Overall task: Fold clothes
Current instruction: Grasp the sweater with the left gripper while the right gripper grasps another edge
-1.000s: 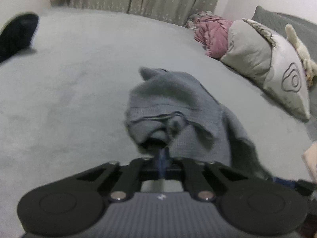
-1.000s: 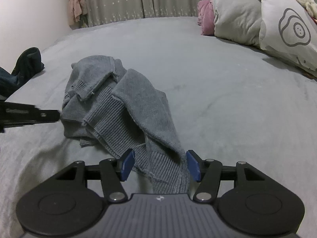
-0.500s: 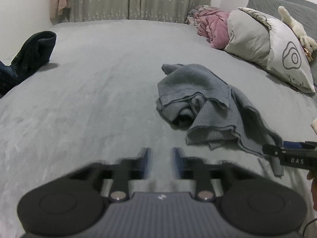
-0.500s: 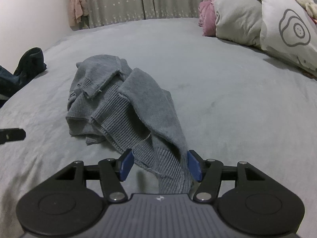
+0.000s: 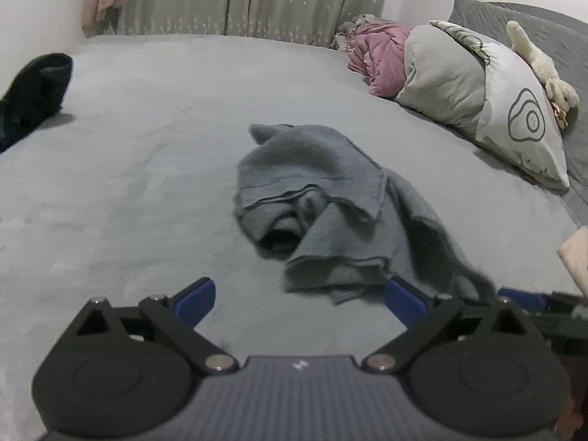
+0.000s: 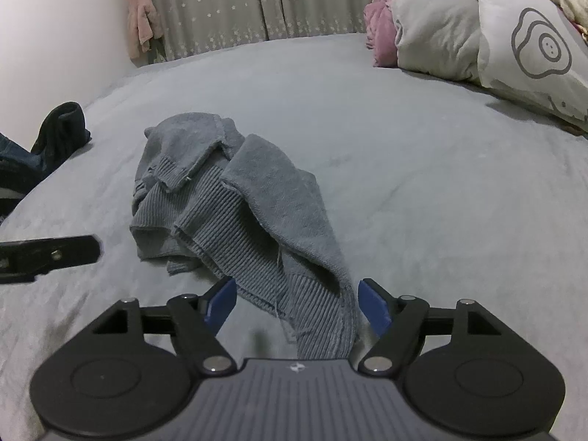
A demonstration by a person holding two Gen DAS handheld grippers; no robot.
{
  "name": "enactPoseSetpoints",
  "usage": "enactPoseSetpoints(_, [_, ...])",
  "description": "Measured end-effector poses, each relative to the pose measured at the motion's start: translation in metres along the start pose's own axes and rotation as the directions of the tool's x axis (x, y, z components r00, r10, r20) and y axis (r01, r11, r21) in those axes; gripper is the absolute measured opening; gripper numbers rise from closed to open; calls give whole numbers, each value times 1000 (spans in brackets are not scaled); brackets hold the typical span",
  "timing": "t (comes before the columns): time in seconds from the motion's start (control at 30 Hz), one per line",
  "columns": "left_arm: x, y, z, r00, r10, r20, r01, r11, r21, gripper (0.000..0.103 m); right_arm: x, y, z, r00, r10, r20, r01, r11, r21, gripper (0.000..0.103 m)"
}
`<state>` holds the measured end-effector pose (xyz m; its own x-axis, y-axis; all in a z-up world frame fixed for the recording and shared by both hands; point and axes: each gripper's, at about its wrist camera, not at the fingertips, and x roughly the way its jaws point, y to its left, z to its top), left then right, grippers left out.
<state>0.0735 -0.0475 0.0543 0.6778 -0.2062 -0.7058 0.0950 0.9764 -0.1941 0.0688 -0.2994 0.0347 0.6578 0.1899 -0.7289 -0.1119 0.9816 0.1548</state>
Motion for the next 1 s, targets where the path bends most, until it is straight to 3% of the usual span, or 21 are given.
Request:
enactPoseSetpoints(0.23, [33, -24, 9, 1000, -7, -18, 7, 1000, 19, 98, 0, -3, 2, 1000, 0, -2, 0, 1000, 15, 74])
enactPoseSetpoints(0.33, [40, -30, 10, 1000, -18, -18, 19, 1000, 19, 92, 2, -4, 3, 1000, -1, -5, 1, 1000, 16, 74])
enactPoseSetpoints(0.43, [44, -32, 10, 999, -28, -26, 28, 999, 18, 64, 3, -4, 3, 1000, -2, -6, 2, 1000, 14, 74])
enactPoseSetpoints(0.5, [49, -32, 10, 998, -43, -49, 44, 999, 12, 29, 5, -4, 3, 1000, -2, -5, 2, 1000, 8, 74])
enactPoseSetpoints(0.53, [50, -31, 9, 997, -44, -57, 44, 999, 1, 20, 6, -4, 4, 1000, -2, -3, 2, 1000, 5, 74])
enactPoseSetpoints(0.57, [51, -29, 9, 997, -42, -59, 41, 999, -9, 5, 7, -4, 4, 1000, -3, -1, 3, 1000, 1, 74])
enactPoseSetpoints(0.6, [51, -28, 10, 997, -40, -60, 39, 999, -18, 1, 9, -3, 4, 1000, -4, 0, 4, 1000, -2, 74])
enactPoseSetpoints(1.0, [27, -4, 3, 998, 37, -45, -37, 999, 6, 0, 36, -10, 3, 999, -24, -49, 26, 999, 37, 74])
